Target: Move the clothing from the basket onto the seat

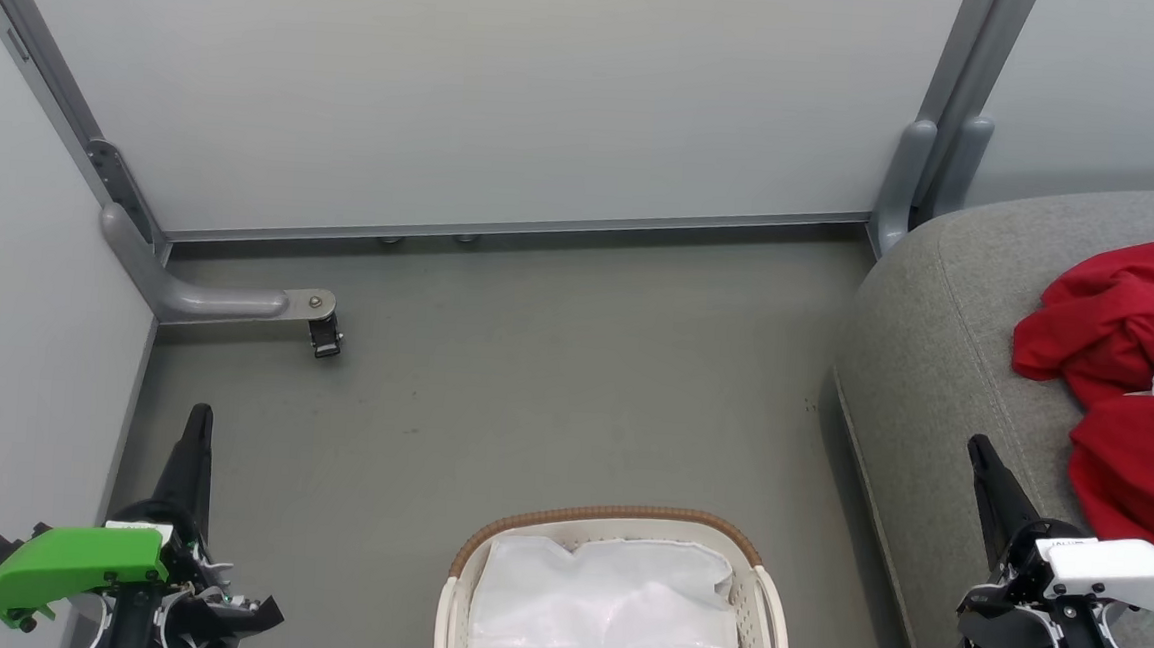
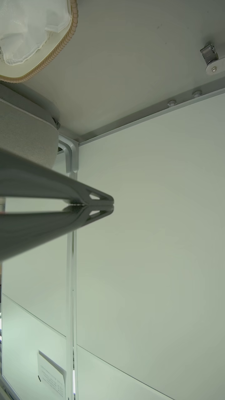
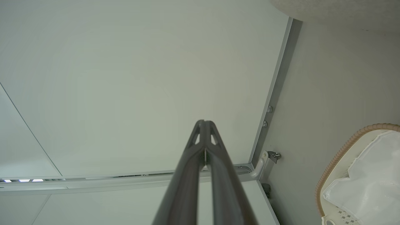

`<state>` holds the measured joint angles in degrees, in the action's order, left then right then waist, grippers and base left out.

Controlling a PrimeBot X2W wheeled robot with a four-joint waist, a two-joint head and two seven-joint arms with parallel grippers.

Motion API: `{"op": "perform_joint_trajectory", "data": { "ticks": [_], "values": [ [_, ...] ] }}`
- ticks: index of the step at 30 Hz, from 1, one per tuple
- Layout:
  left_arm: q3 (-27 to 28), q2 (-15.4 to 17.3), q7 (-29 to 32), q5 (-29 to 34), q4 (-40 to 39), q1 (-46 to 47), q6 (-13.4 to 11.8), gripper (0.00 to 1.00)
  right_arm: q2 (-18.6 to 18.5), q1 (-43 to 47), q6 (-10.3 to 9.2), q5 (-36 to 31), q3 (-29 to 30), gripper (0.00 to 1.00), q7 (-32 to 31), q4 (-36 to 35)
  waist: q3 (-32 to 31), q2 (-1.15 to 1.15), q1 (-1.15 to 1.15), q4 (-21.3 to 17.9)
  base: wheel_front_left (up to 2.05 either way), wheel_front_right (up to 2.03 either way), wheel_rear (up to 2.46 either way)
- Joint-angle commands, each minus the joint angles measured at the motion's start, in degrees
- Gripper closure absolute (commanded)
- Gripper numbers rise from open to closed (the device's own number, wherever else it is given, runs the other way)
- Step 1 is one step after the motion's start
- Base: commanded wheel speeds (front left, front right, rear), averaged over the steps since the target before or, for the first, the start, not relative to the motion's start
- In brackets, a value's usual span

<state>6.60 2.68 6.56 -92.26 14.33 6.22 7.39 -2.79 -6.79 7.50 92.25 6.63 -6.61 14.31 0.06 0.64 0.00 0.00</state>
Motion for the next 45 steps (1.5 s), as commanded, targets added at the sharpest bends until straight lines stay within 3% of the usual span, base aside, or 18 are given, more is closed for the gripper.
{"op": "perform_joint_trajectory", "data": {
  "ticks": [1, 45],
  "values": [
    [0.1, 0.4, 0.2, -0.2, -0.2, 0.6, 0.2, 1.0, -0.1, 0.5, -0.02, 0.2, 0.1, 1.0, -0.2, -0.2, 0.0, -0.64, 0.0, 0.0, 0.0, 0.0, 0.0],
    [0.1, 0.4, 0.2, -0.2, -0.2, 0.6, 0.3, 1.0, -0.1, 0.5, -0.02, 0.2, 0.1, 1.0, -0.1, -0.2, 0.0, -0.64, 0.0, 0.0, 0.0, 0.0, 0.0]
  ]
}}
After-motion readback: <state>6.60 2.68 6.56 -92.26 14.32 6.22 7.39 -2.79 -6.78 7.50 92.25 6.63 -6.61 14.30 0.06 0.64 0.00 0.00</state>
